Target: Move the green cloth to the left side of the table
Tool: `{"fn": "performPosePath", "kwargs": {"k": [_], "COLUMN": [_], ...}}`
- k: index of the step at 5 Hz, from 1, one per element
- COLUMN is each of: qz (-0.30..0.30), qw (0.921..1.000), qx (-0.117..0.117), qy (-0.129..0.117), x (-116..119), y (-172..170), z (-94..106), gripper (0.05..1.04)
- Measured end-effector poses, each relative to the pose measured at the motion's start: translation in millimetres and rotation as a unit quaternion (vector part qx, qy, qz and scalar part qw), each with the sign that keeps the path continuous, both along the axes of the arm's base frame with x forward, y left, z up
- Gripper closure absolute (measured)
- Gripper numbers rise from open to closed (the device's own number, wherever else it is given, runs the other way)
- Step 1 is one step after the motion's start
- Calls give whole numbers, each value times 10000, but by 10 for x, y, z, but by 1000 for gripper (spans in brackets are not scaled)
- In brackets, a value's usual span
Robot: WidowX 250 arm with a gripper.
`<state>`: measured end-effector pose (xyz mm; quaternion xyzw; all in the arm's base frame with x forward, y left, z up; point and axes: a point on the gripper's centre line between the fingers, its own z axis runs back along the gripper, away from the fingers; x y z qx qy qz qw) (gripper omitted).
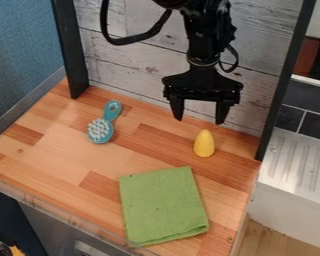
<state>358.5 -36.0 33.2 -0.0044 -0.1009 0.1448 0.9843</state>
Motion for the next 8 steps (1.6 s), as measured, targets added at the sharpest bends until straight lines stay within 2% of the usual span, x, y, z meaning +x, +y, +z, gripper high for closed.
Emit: {"fn": "performPosePath", "kwargs": {"k": [1,2,3,4,5,6,7,8], "qz": [31,146,225,179,128,107,271,319], "qw": [9998,9989,9994,9995,9991,9993,9991,9990], "qx": [17,59,-16,-149,-259,-197,-247,-289], "qy": [182,433,273,233,310,311,205,101], "x": [-45,-274,-432,-611,-860,-1057,-1168,-1180], "y": [6,42,76,58,41,2,-7,-49], "z": [-119,-170,-3,48,-36,-94,-177,-334], "gripper": [83,83,83,83,83,83,83,83]}}
